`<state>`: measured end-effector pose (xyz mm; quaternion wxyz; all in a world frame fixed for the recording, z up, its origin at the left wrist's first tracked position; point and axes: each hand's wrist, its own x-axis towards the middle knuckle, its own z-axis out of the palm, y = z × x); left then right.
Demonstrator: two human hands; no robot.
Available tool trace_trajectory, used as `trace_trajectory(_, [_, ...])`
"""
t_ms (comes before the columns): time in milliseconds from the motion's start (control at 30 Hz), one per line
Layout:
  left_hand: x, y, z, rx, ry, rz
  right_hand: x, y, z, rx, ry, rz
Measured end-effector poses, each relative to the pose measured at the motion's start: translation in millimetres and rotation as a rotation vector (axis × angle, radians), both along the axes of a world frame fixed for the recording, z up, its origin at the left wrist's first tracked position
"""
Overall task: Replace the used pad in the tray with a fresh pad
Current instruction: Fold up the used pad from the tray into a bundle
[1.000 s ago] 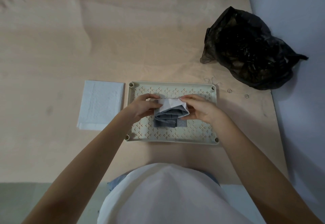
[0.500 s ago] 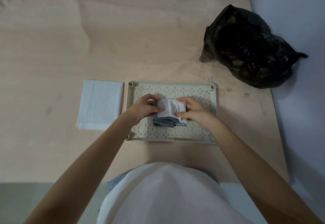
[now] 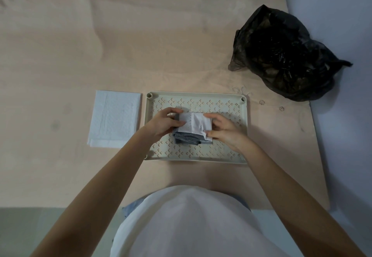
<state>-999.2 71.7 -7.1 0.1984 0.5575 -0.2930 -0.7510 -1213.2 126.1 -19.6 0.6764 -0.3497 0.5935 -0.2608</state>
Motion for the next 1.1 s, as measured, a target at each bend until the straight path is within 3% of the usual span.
trace_trajectory(133, [2.7, -2.6, -3.5, 0.088, 0.113, 0.091, -0.3, 0.7, -5.6, -0.038, 0.022, 0.018])
trace_trajectory(333, [-2.1, 2.9, 1.2, -0.044, -0.074, -0.062, 3.6, -0.9, -4.3, -0.068, 0.102, 0.094])
trace_trajectory(500, [-9.1, 14.5, -3.9, -0.609, -0.743, -0.547, 5.0, 3.1, -4.1, -0.091, 0.169, 0.073])
trace_trajectory(567, [-8.6, 20.0, -3.8, -0.974, -1.003, -0.627, 7.1, 4.4, -3.8, -0.099, 0.179, 0.063])
trace_trajectory(600, [-7.1, 21.3, -4.8, -1.157, -1.04, -0.633, 8.5, 4.9, -4.0, -0.106, 0.184, 0.06])
trace_trajectory(667, [-2.7, 24.0, -7.5, -1.368, -0.9, -0.666, 10.9, 5.8, -4.4, -0.117, 0.195, 0.047])
trace_trajectory(733, [0.7, 29.0, -14.8, -1.389, -0.78, -0.821, 12.8, 6.1, -4.4, -0.121, 0.214, 0.035])
trace_trajectory(800, [3.1, 34.4, -22.4, -1.409, -0.792, -0.898, 14.5, 6.0, -4.8, -0.126, 0.221, 0.037])
trace_trajectory(1000, [0.9, 36.5, -28.2, -1.421, -0.673, -0.669, 13.8, 7.7, -7.2, -0.141, 0.213, 0.043])
trace_trajectory(1100, [-4.3, 42.7, -21.5, -1.161, -0.562, -0.36, 14.2, 7.6, -8.1, -0.144, 0.209, 0.044])
